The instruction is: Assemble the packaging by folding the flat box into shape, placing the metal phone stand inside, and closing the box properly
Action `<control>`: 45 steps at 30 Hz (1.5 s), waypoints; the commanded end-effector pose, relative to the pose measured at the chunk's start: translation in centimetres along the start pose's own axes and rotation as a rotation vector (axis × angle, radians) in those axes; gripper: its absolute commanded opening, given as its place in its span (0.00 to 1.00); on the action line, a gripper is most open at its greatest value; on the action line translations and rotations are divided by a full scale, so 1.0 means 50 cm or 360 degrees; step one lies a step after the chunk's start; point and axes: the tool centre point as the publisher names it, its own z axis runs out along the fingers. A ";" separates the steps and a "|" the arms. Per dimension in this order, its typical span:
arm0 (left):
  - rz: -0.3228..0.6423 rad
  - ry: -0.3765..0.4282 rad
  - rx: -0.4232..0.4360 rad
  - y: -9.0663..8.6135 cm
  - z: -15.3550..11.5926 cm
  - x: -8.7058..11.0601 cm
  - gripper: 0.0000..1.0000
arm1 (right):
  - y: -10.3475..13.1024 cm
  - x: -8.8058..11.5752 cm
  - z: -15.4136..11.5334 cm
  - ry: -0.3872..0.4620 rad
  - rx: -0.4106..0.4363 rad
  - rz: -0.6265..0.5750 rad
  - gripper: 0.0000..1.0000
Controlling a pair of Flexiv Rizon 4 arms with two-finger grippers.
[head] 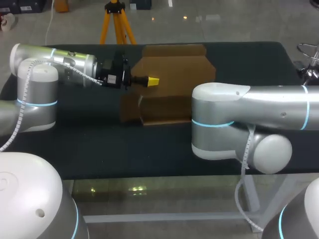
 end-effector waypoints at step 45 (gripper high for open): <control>0.0391 -0.0516 -0.0446 -0.033 -0.178 0.111 1.00 | 0.032 -0.039 -0.029 0.0410 0.0001 0.0089 0.00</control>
